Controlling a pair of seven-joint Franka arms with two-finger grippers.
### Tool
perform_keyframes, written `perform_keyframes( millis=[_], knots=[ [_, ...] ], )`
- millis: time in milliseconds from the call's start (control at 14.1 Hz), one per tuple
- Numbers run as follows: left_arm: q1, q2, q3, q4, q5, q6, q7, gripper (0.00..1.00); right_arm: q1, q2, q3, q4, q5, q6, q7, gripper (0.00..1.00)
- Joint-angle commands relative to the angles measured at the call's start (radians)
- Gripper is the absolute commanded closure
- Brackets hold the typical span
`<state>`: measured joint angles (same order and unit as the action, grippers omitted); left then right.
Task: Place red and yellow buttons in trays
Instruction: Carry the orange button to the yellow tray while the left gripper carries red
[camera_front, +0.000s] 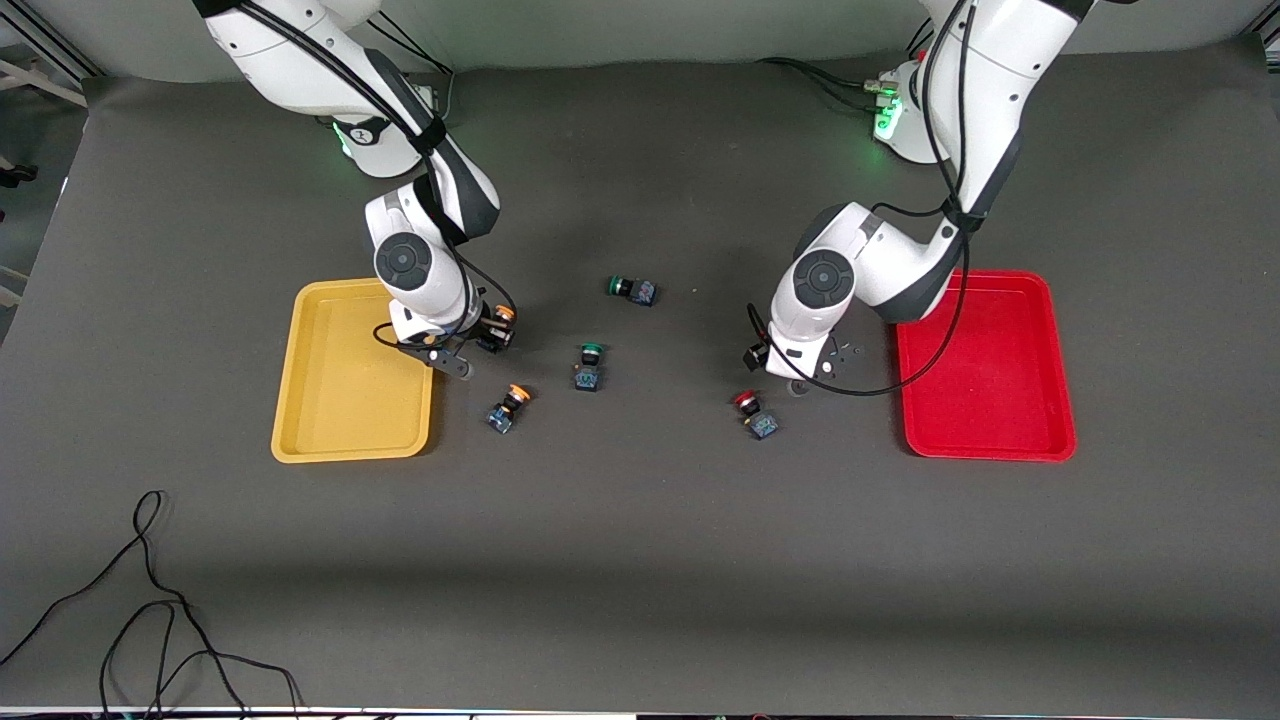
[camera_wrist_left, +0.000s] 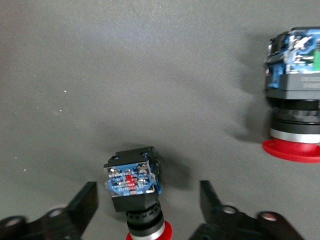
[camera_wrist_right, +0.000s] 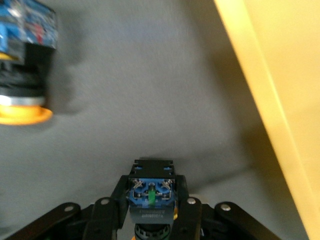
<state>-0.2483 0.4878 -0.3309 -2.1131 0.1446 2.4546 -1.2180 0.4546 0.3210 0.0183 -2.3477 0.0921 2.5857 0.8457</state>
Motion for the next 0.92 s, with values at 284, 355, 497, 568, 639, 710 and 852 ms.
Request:
perform_keyframes(
  millis=[284,355,497,568,639,710,852],
  knots=[
    [-0.019,0.002,0.018,0.03,0.018,-0.035,-0.031,1.0,-0.2,-0.299,-0.049,-0.025,0.021,-0.328,-0.244,1.0],
    [-0.014,-0.009,0.018,0.068,0.018,-0.093,-0.022,1.0,-0.2,-0.295,-0.09,-0.05,0.021,-0.317,-0.279,1.0],
    [0.01,-0.047,0.021,0.209,0.007,-0.301,0.074,1.0,-0.2,-0.272,-0.197,-0.062,0.02,-0.303,-0.441,0.97],
    [0.058,-0.067,0.013,0.278,-0.011,-0.409,0.175,1.0,-0.2,-0.261,-0.224,-0.062,0.021,-0.303,-0.479,0.93],
    [0.088,-0.095,0.012,0.319,-0.058,-0.49,0.287,1.0,-0.2,-0.251,-0.227,-0.062,0.021,-0.3,-0.482,0.89],
    [0.124,-0.147,0.018,0.326,-0.104,-0.547,0.422,1.0,-0.2,-0.234,-0.227,-0.062,0.021,-0.28,-0.482,0.81],
    [0.245,-0.233,0.019,0.286,-0.12,-0.621,0.672,1.0,-0.2,-0.192,-0.227,-0.064,0.024,-0.222,-0.481,0.3]
  ],
)
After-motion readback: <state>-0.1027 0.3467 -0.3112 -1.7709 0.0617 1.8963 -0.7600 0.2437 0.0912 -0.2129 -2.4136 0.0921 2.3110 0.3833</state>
